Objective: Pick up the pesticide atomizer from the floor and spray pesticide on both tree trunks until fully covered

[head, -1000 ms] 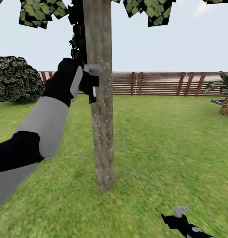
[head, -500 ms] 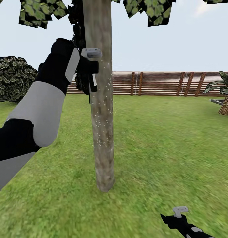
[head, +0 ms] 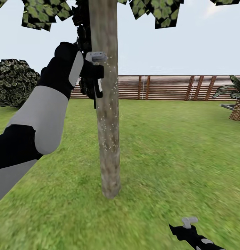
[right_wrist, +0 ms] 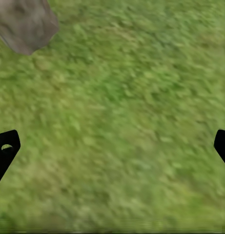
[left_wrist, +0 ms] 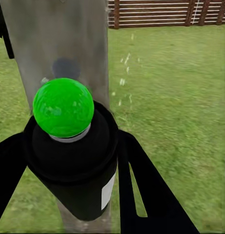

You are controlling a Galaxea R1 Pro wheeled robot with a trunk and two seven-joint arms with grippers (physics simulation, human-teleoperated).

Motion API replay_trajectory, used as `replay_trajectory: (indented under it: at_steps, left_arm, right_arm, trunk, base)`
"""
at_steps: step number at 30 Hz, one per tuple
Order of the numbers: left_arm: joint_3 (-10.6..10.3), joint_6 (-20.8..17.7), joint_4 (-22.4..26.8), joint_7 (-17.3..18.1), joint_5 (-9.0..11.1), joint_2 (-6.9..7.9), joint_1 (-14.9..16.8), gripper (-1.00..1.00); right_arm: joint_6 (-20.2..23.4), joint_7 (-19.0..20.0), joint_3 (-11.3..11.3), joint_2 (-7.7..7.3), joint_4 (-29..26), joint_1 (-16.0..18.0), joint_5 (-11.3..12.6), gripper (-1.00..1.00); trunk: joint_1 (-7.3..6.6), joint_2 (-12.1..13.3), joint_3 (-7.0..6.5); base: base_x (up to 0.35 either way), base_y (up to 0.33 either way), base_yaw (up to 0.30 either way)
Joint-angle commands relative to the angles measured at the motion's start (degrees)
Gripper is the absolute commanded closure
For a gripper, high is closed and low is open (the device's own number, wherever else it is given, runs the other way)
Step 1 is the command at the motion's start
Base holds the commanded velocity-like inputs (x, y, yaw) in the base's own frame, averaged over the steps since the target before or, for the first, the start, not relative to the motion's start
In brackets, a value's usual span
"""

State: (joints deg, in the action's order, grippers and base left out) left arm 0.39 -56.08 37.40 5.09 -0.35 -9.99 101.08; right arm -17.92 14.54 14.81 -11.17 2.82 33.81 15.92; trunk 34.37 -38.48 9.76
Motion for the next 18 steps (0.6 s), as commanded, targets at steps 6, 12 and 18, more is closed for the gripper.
replay_trajectory:
  at_steps: [6, 12, 18]
  left_arm:
    - [0.14, 3.03, -8.59, 0.04, -0.09, -0.01, 0.06, 1.0]
    - [0.22, 18.78, -23.84, -0.07, -0.19, -0.01, 0.06, 1.0]
    - [0.21, 25.15, -31.1, -0.08, -0.19, -0.01, 0.06, 1.0]
  right_arm:
    - [-0.37, 0.4, 0.39, 0.23, 0.26, 0.11, 0.6, -1.0]
    - [-0.37, 0.4, 0.39, 0.35, 0.26, 0.11, 0.6, -1.0]
    - [-0.37, 0.4, 0.39, 0.36, 0.26, 0.11, 0.6, -1.0]
  trunk:
    - [-0.02, -0.08, 0.1]
    - [-0.02, -0.08, 0.1]
    - [-0.02, -0.08, 0.1]
  base:
    - [-0.088, 0.0, 0.0]
    - [-0.002, 0.0, 0.0]
    - [0.0, 0.0, 0.0]
